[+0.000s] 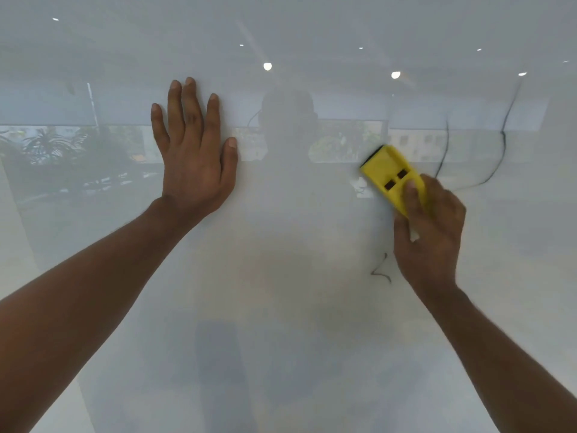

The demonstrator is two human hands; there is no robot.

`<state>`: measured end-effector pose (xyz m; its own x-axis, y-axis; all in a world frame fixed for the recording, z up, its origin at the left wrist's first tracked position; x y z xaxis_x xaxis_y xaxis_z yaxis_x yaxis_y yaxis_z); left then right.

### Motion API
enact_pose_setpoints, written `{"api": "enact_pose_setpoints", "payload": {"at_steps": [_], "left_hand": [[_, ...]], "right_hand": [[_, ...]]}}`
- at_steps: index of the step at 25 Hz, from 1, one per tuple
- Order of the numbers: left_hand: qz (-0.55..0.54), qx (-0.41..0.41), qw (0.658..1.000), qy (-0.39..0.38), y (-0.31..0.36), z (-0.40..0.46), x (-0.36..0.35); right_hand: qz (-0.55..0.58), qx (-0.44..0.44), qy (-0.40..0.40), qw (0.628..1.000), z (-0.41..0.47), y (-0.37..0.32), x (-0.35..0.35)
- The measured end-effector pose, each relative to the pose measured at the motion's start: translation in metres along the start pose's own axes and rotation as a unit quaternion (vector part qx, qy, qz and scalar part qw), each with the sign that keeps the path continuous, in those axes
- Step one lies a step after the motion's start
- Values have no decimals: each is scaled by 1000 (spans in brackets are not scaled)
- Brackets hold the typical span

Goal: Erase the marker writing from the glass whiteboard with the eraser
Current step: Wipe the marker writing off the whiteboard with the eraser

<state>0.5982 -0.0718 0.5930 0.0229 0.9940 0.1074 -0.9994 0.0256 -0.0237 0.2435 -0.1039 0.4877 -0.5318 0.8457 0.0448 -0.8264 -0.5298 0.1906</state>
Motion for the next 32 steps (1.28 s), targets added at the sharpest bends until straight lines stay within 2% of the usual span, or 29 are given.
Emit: {"api": "enact_pose_setpoints", "payload": {"at_steps": [2,3,5,7,9,11,14,16,17,19,21,23,24,26,28,30,31,32], "left_hand": [[2,10,1000,1,4,0,-2],[6,16,1000,3,5,0,-2],[11,21,1000,11,5,-1,-1],[9,16,1000,11,9,0,-1],[7,17,1000,6,11,2,-2],[5,18,1000,4,12,3,-4],[5,23,1000,15,20,6,-5],[2,30,999,19,24,8,-5],[1,31,999,19,27,9,-4],[0,23,1000,14,35,12,-4],[-6,3,1000,6,48,18,-5],[-8,-10,1000,12,62,25,-7],[-7,-10,1000,18,67,28,-9],[-5,-5,999,34,70,30,-12],[-1,-3,999,43,68,29,-15],[1,-5,999,49,66,29,-16],[1,-4,999,51,65,30,-16],[-1,-2,999,52,66,30,-16]], "right_hand": [[-5,-54,19,998,-3,4,-4],[7,-28,8,1000,-17,-8,-9],[81,92,-79,989,-73,-46,-23],[104,252,-173,946,-143,-74,-18],[81,323,-213,919,-163,-59,-11],[78,248,-188,947,-124,-18,-10],[0,79,-42,996,-36,57,15],[-21,-37,37,998,-20,77,24],[-22,-63,44,997,-29,72,21],[14,4,-23,1000,-66,36,9],[62,168,-138,974,-115,-3,3],[45,285,-166,943,-123,-1,12],[52,289,-155,943,-105,13,16],[40,191,-104,975,-47,56,22],[-27,-7,-18,999,6,116,40],[-52,-211,65,974,25,158,60],[-55,-276,94,955,27,160,61],[-56,-293,109,948,29,149,55]]}}
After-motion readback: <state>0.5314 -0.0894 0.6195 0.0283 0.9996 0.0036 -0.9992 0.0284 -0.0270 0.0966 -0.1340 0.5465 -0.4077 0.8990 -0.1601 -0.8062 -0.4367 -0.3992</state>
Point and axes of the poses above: each hand's wrist, its own z-axis towards the middle knuckle, its own x-axis out of the back of the hand, y = z × x, the point moved 5 cm from there along z, towards the middle knuckle, and after that the axes turned 8 degrees about x, right-handed, at the moved point
